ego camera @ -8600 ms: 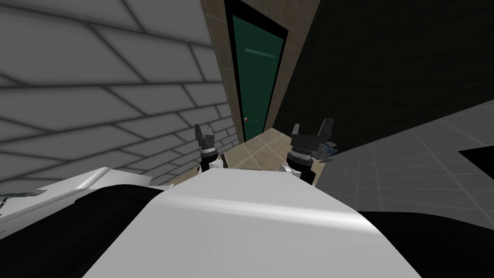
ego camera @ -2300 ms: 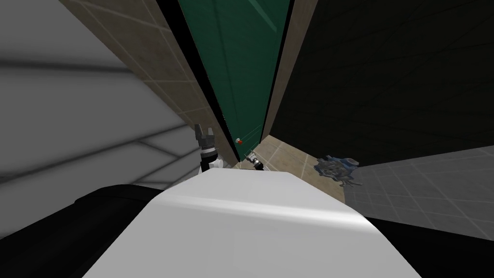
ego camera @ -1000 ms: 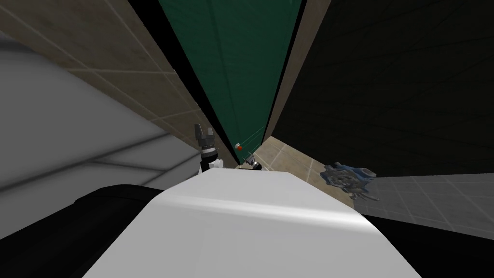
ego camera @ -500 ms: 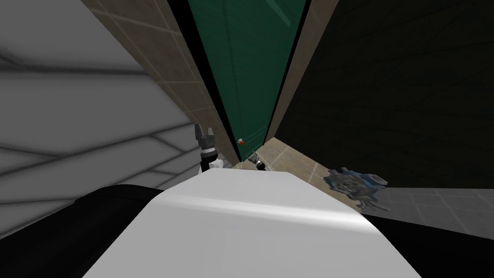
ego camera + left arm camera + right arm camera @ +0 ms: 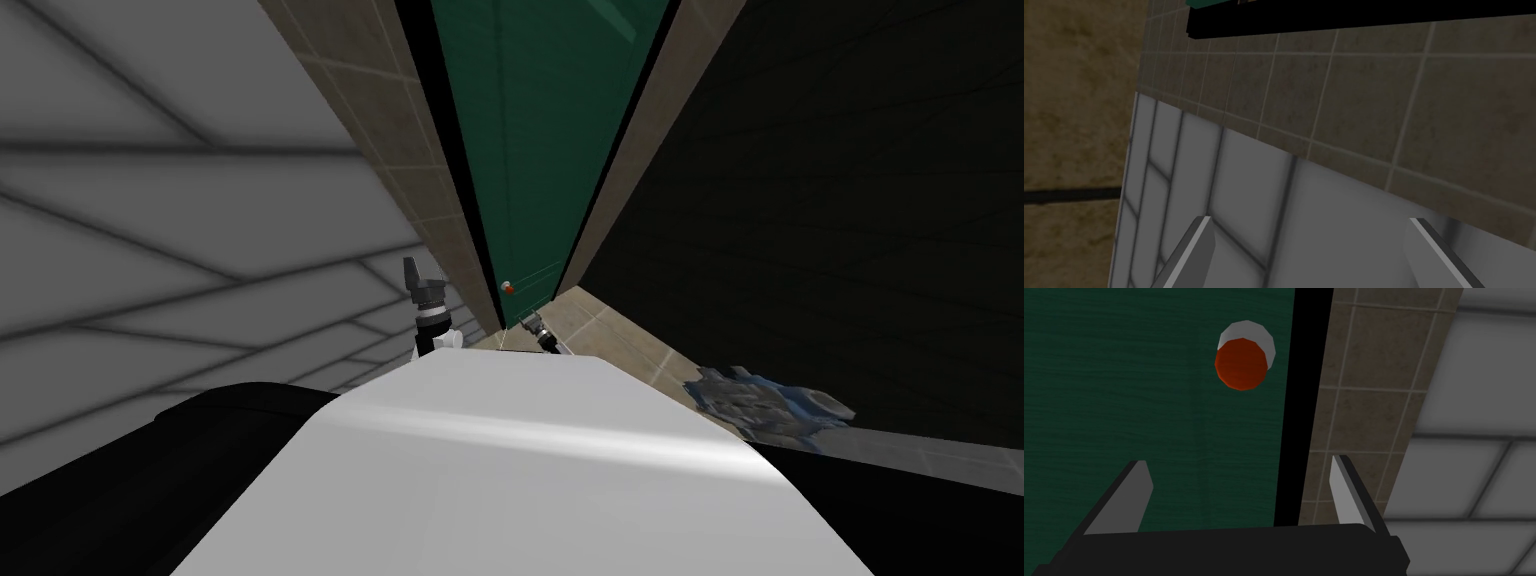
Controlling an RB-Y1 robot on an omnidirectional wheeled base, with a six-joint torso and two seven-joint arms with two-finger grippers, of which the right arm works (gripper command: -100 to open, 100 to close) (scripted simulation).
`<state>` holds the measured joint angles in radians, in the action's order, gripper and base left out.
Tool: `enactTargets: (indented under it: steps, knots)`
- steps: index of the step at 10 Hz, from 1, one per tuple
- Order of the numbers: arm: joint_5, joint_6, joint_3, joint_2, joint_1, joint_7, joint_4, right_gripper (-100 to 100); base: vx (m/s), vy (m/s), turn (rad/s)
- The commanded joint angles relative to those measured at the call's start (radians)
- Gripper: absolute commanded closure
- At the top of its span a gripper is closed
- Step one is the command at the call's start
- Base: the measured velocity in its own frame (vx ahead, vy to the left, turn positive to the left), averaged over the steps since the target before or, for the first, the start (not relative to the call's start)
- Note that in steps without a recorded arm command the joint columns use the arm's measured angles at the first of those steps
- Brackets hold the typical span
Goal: Pull the door open
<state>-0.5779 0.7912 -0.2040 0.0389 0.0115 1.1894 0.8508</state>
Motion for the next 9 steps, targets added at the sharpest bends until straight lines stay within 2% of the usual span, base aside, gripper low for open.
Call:
enactTargets:
  steps: [1, 2, 9]
  knots:
    - [0.001, 0.012, 0.041, 0.004, -0.013, 0.007, -0.024, -100, -0.096, -0.015, 0.204]
    - [0.001, 0.012, 0.041, 0.004, -0.013, 0.007, -0.024, -100, -0.063, -0.005, 0.049]
    - [-0.009, 0.016, 0.209, 0.024, -0.037, 0.007, -0.045, -100, -0.059, 0.011, 0.196]
